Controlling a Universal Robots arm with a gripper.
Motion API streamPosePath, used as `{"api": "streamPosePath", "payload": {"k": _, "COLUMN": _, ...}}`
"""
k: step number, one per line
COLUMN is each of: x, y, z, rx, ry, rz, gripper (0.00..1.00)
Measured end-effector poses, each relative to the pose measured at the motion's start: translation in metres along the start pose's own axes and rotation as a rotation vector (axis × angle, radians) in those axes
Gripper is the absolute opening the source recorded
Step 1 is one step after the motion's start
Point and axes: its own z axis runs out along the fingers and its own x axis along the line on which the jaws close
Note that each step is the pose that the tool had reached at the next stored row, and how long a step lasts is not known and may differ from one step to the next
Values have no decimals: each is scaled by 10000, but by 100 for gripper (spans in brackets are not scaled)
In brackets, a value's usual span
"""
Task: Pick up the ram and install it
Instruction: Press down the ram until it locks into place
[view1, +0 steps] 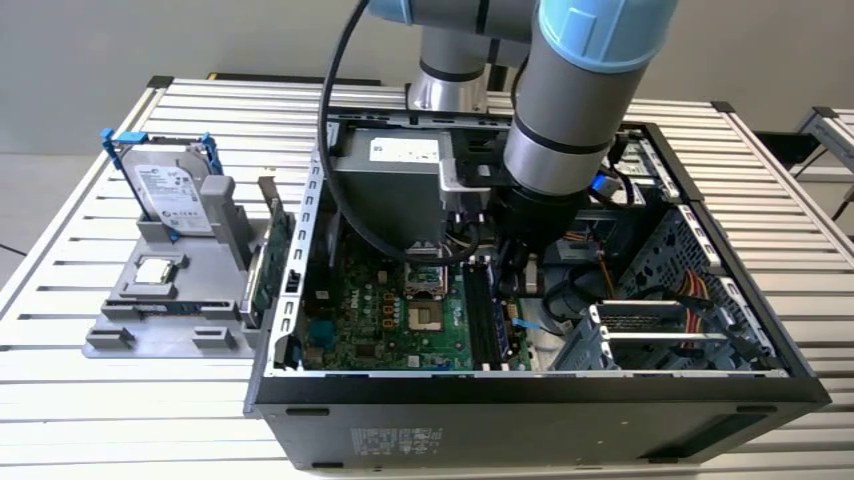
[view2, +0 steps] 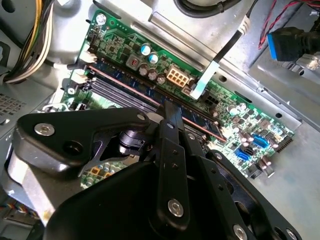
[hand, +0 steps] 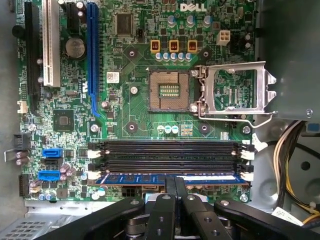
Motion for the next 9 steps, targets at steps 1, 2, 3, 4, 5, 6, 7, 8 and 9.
{"api": "streamPosePath", "payload": {"k": 1, "x": 0, "y": 0, "z": 0, "rx": 0, "ry": 2, "rz": 0, "gripper": 0}}
{"api": "streamPosePath", "payload": {"k": 2, "x": 0, "y": 0, "z": 1, "rx": 0, "ry": 2, "rz": 1, "gripper": 0}}
{"api": "streamPosePath", "payload": {"k": 3, "x": 0, "y": 0, "z": 2, "rx": 0, "ry": 1, "rz": 0, "gripper": 0}}
{"api": "streamPosePath", "payload": {"k": 4, "x": 0, "y": 0, "z": 4, "rx": 0, "ry": -1, "rz": 0, "gripper": 0}}
{"api": "streamPosePath", "payload": {"k": 5, "x": 0, "y": 0, "z": 4, "rx": 0, "ry": 1, "rz": 1, "gripper": 0}}
{"api": "streamPosePath", "payload": {"k": 6, "x": -1, "y": 0, "z": 8, "rx": 1, "ry": -3, "rz": 0, "gripper": 0}}
{"api": "streamPosePath", "payload": {"k": 7, "x": -1, "y": 0, "z": 12, "rx": 1, "ry": -3, "rz": 0, "gripper": 0}}
{"api": "streamPosePath", "payload": {"k": 8, "x": -1, "y": 0, "z": 14, "rx": 1, "ry": -1, "rz": 0, "gripper": 0}}
{"api": "streamPosePath", "payload": {"k": 9, "x": -1, "y": 0, "z": 18, "rx": 1, "ry": -1, "rz": 0, "gripper": 0}}
